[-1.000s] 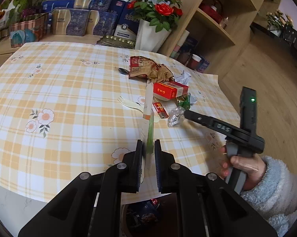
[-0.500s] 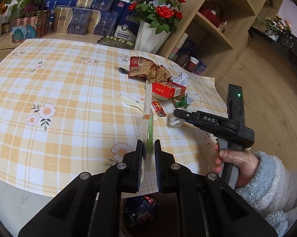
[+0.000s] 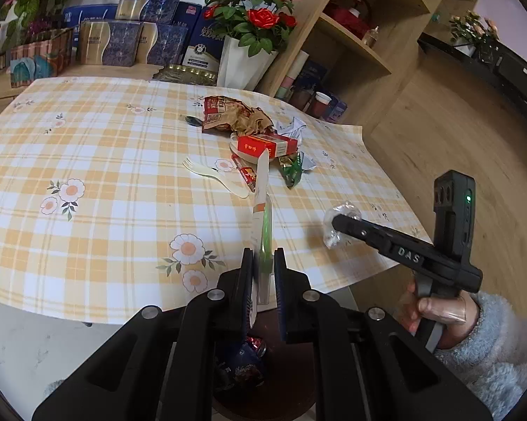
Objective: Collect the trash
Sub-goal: 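Grasp the clear plastic bag with the right tool while the left tool holds the candle card, then drop the plastic bag into the brown bin with the right tool while the left tool drops the candle card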
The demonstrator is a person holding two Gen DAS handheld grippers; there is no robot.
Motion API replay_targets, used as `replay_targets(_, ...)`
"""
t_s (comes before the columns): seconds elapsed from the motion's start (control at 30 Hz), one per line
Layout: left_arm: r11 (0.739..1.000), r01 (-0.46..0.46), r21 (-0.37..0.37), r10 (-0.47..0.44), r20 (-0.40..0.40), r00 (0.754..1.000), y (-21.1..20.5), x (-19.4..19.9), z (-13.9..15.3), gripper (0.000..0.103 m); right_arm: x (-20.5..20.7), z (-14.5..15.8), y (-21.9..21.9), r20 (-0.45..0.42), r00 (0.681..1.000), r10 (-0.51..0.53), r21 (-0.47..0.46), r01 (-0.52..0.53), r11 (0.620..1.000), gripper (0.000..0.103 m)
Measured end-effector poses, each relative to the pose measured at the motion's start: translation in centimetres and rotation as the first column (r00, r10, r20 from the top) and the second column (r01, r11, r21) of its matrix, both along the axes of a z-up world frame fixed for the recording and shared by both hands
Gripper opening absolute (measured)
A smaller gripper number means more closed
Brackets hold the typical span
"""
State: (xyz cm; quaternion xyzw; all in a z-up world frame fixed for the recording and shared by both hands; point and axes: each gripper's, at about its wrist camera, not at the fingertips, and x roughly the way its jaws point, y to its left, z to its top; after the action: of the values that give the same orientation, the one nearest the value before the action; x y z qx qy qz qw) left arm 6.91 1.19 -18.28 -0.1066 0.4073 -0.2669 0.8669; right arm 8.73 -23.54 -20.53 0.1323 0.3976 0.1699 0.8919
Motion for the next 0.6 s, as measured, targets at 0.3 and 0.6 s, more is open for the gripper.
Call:
replay_targets(0.3,0.996,0.071,0.051,-0.072,0.034,0.997,-1.2,-4.6,-0.2,0.012,-7.7,-1.1,-0.6,-0.006,0.997,0.078,-0.108,-0.078,0.991,0.026)
replay_targets(0.6,0.979,0.157,0.126,-0.16,0.01,0.987,-2.3,-7.5,-2.5,0.012,-11.0,-5.2,0.5,-0.087,0.994,0.062,-0.07,-0.068,0.995,0.026)
